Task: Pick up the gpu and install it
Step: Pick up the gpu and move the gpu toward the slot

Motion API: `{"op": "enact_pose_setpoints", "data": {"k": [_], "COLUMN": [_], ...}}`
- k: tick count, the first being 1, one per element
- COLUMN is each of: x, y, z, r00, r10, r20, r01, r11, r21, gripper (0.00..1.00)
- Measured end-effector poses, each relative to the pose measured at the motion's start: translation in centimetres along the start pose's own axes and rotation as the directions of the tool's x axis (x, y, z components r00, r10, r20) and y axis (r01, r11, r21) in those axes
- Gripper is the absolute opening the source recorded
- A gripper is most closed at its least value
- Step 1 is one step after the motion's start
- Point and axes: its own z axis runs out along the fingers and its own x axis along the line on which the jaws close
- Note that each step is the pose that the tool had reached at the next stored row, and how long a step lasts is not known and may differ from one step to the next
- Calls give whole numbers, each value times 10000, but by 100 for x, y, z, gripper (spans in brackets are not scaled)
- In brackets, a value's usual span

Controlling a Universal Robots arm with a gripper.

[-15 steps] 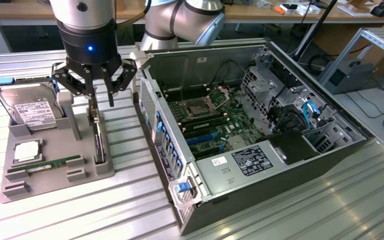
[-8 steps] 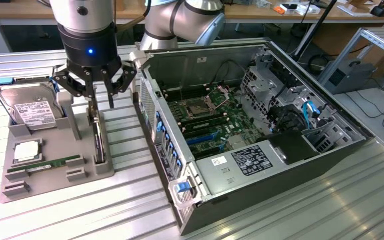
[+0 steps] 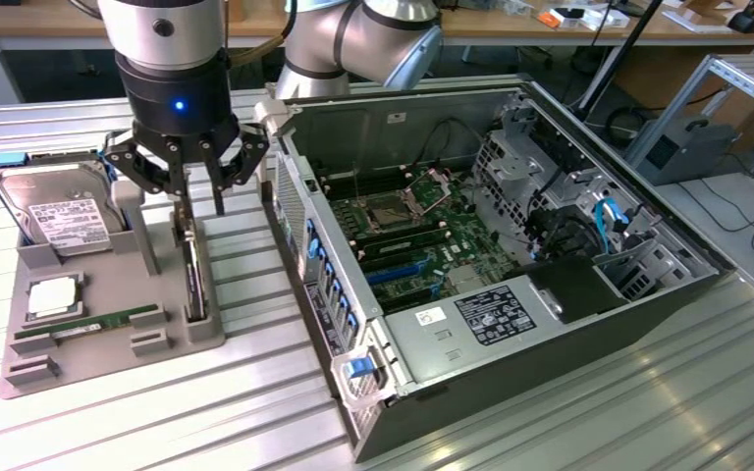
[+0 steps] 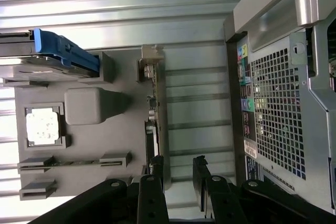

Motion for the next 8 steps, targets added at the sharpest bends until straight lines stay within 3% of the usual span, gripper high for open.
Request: {"op": "enact_pose_setpoints", "data": {"k": [8], "x": [1], "y": [-2], "z": [44], "r00": [10000], "r10": [1], "r20": [1], "r01": [-1], "r11": [10000], "r21": [-1], "gripper": [36]}}
